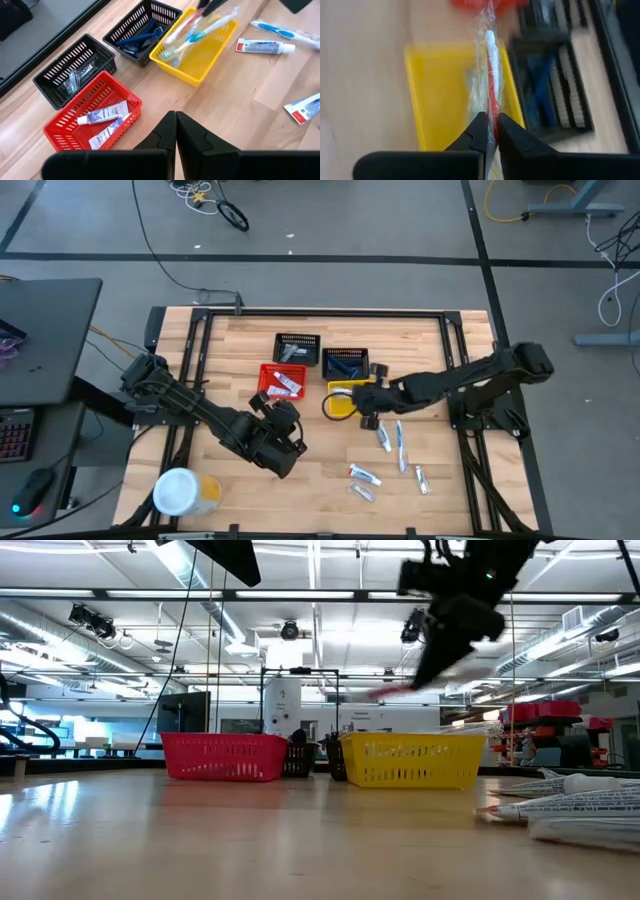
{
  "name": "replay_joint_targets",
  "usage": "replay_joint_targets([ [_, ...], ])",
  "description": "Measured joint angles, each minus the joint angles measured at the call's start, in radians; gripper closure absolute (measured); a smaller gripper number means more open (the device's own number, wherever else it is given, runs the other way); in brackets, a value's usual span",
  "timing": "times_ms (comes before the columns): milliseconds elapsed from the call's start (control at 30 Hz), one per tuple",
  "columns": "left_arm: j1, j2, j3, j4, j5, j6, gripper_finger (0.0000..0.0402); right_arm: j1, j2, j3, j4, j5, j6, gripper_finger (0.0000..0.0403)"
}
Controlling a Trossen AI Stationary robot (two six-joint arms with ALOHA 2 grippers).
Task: Pick & Place Travel size toiletries
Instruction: Put the orange toothbrush into the yellow bin
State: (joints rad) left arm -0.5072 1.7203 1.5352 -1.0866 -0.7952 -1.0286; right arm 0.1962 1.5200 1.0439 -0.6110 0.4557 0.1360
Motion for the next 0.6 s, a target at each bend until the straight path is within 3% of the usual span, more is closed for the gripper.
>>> replay_joint_targets([
  [300, 0.007, 0.000, 0.000, 0.002, -0.031, 0.000, 0.0390, -0.049, 0.155, -0.001, -0.021, -0.009, -0.111, 0.0373],
  [600, 0.006, 0.000, 0.000, 0.002, -0.028, 0.000, 0.0387, -0.056, 0.176, -0.001, 0.027, -0.012, -0.196, 0.0289],
])
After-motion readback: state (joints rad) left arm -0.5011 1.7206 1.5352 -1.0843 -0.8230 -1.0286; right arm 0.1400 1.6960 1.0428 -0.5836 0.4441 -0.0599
